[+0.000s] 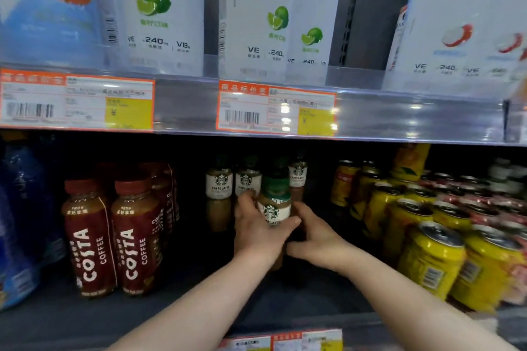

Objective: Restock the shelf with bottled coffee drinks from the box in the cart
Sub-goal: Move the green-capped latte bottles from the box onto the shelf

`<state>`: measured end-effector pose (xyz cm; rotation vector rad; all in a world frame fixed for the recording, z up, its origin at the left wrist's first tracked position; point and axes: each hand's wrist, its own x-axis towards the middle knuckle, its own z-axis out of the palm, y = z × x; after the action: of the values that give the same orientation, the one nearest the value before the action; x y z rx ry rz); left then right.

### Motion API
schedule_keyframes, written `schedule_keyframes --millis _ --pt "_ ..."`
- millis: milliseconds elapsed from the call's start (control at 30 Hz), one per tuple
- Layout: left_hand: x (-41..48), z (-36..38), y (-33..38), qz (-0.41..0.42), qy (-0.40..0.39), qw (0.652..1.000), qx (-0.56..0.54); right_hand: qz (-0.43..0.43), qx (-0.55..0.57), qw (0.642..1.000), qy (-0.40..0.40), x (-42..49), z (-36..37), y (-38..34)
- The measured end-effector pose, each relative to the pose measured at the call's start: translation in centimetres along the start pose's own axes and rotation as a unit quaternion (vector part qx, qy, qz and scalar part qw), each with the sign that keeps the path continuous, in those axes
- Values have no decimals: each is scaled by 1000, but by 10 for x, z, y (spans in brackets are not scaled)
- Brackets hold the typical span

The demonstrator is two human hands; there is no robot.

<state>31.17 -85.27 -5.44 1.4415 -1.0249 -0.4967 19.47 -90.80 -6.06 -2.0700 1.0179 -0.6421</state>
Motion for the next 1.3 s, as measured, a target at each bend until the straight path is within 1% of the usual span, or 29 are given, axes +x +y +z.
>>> schedule_keyframes --millis 67,167,200,233,267,300,367,433,467,500,600,667,800,1133,1300 --pt "-1 11 6 8 -30 999 25 10 26 999 29 0 8 5" --pt "-7 13 9 20 -93 994 44 43 60 991 113 0 7 7" --pt "-8 9 7 29 -115 990 73 55 55 988 130 0 3 7" --pt "-10 2 4 35 -141 981 128 59 49 986 147 0 -3 8" --pt "-11 -5 0 36 -173 964 200 61 46 984 164 2 -8 11" --pt "-11 -13 -5 36 -204 939 276 60 45 981 179 4 -14 14" --pt "-11 -29 -16 27 -258 878 402 69 52 977 193 12 -22 18" --pt "-11 -41 -27 33 -295 820 490 81 55 977 191 19 -28 19" --pt "-12 -47 -32 36 -308 798 517 80 49 977 193 23 -29 20" --pt "-14 -50 -38 36 -319 786 528 76 41 976 202 27 -30 20" --pt "-16 -55 -47 38 -333 779 530 79 24 974 210 37 -29 21" --pt "-16 -55 -49 40 -339 771 538 87 21 975 201 43 -29 23" --pt "-15 -55 -49 33 -344 767 541 86 28 979 183 50 -29 24" --pt "-15 -55 -46 34 -338 767 545 83 14 983 165 58 -28 25" --pt "-16 -56 -45 32 -329 775 538 83 5 984 155 59 -28 25"
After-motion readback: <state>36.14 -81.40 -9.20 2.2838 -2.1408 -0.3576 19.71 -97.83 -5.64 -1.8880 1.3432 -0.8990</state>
